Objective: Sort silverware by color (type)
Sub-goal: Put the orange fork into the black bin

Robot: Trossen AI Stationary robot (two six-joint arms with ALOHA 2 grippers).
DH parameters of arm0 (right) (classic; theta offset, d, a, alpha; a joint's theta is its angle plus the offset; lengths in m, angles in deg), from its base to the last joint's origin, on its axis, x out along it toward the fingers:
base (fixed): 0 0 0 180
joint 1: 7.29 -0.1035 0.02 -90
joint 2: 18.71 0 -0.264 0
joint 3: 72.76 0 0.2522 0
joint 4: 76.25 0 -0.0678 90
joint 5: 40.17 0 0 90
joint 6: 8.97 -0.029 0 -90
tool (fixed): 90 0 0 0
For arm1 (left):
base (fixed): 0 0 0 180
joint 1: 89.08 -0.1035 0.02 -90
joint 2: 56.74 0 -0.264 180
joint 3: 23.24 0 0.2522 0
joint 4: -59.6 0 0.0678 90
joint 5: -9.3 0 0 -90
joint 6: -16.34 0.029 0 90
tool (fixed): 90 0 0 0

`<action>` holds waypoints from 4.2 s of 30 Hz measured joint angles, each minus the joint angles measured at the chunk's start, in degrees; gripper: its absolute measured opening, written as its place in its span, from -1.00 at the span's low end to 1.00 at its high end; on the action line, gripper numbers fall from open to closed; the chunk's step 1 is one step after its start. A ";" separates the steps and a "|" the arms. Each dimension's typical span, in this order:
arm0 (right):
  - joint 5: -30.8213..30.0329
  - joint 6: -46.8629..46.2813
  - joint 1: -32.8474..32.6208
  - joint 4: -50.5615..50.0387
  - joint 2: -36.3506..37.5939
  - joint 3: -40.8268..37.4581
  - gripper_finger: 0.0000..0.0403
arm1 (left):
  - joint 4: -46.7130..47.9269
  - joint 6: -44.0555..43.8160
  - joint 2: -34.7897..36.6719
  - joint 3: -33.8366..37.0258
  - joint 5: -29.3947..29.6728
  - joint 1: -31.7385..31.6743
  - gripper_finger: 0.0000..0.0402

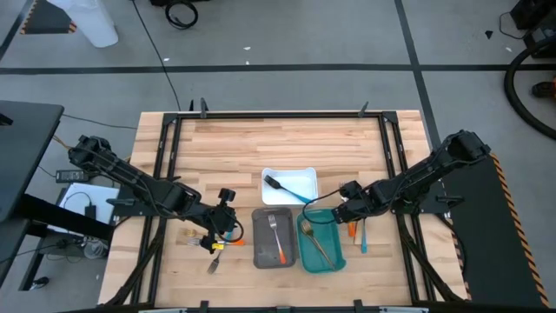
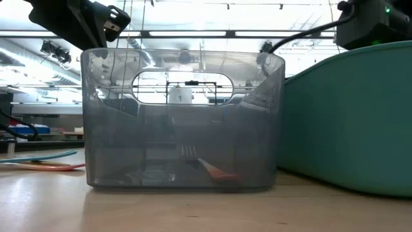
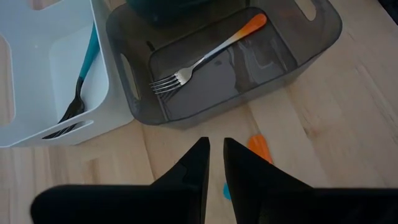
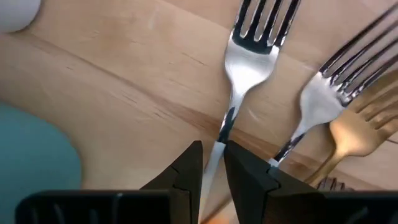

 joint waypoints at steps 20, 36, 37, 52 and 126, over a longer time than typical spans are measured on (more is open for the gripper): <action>-0.06 2.07 0.70 -3.14 -0.31 1.44 -0.70 | 0.00 0.03 0.00 0.00 0.13 -0.07 -0.73; -1.09 2.50 0.72 -3.50 1.50 2.50 -0.91 | 0.00 -0.05 0.02 0.00 0.17 -0.07 -0.73; -1.82 2.49 0.72 -3.88 2.13 2.89 -0.91 | 0.00 -0.07 0.02 0.00 0.17 -0.07 -0.73; -20.95 9.46 0.53 -7.84 12.68 10.48 -0.90 | -4.67 -0.53 0.02 0.00 5.09 -0.04 -0.73; -17.78 47.70 0.11 52.80 -21.28 30.54 -0.89 | -9.33 -5.03 4.98 -0.04 17.67 9.72 -0.73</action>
